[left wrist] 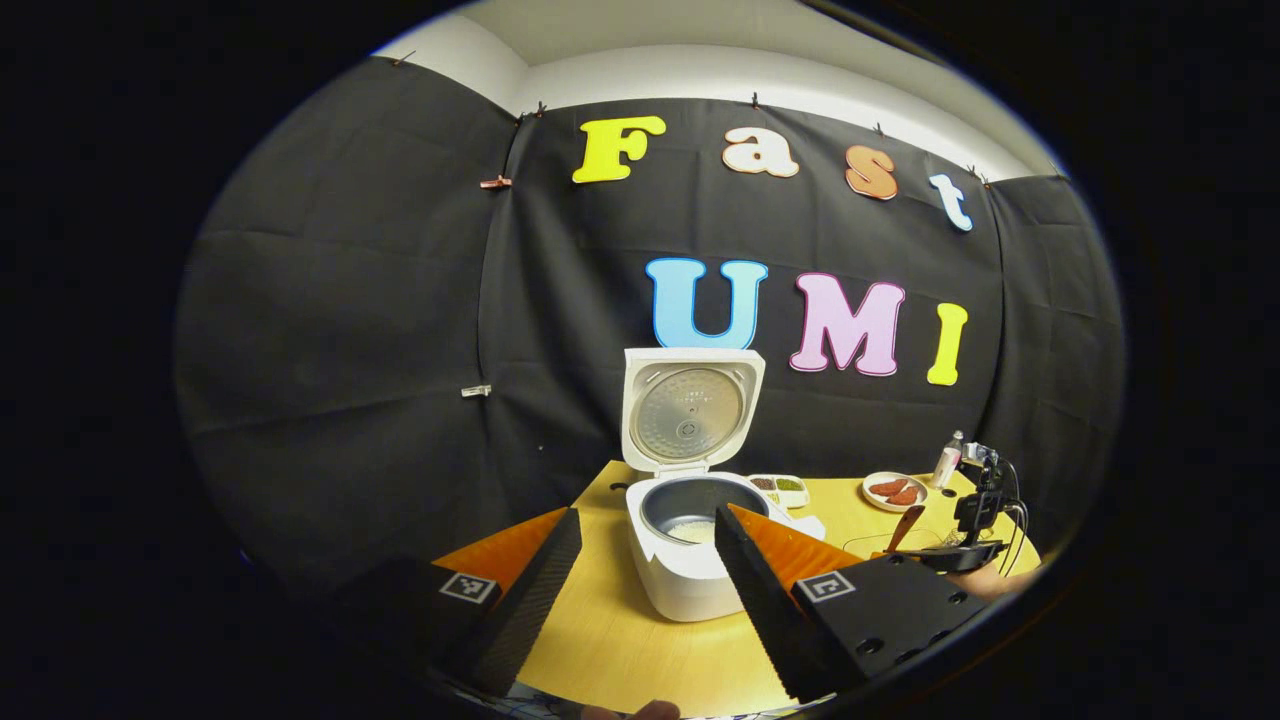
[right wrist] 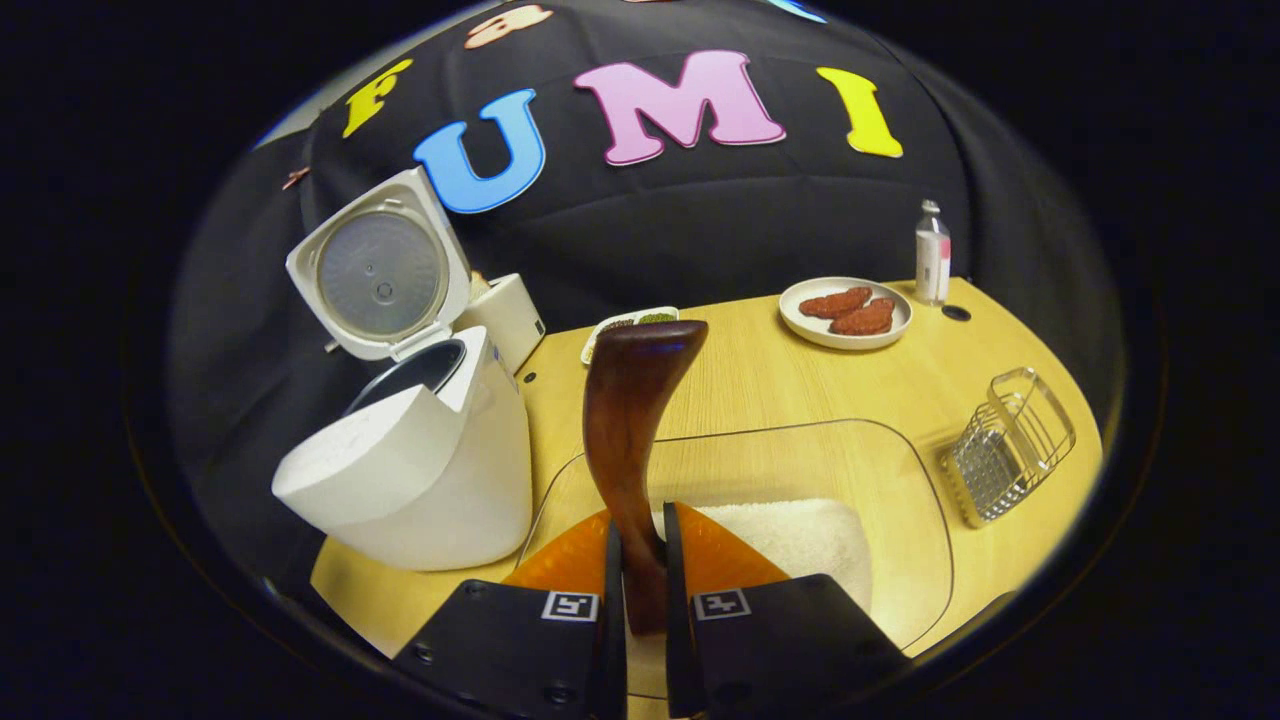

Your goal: Close the left gripper, press the button to open the rice cooker; take a wooden spoon from the chopstick holder with the right hand, scoop a spoonful of rice and pour it into the rice cooker, then put the wooden spoon back into the chopstick holder.

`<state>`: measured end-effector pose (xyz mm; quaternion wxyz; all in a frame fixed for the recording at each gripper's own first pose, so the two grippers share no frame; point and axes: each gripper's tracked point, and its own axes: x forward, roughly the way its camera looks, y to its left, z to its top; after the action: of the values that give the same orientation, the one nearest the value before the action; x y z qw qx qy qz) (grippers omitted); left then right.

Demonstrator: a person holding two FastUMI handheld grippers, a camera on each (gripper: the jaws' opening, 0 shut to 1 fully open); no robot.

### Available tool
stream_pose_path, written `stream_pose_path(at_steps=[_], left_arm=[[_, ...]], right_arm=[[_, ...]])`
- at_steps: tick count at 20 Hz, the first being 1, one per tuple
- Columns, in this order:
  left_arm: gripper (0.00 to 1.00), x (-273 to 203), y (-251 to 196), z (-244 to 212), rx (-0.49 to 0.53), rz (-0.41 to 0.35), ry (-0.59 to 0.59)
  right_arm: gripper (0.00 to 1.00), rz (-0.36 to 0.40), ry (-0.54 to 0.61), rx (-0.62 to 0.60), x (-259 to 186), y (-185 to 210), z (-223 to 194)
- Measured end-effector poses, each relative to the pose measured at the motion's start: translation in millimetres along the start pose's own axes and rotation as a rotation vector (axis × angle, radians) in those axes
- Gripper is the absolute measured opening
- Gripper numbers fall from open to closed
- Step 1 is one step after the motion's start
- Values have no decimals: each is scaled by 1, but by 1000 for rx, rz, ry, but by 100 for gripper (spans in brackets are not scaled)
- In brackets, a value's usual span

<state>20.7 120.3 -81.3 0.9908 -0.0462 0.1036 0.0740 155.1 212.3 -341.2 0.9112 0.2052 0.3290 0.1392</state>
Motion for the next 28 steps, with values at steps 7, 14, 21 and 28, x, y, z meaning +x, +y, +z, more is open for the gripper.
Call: stream_pose_path(at_steps=[7, 14, 21, 28], left_arm=[[93, 1, -1, -1, 4, -2, -1], [94, 3, -5, -1, 4, -11, -1], [93, -1, -11, 0, 7, -25, -6], [93, -7, -14, 2, -2, -36, -16]], right_arm=[[19, -9, -65, 302, -16, -39, 18], [20, -2, -151, 404, -38, -68, 49], [20, 16, -185, 472, -55, -76, 66], [19, 77, -225, 515, -77, -52, 103]])
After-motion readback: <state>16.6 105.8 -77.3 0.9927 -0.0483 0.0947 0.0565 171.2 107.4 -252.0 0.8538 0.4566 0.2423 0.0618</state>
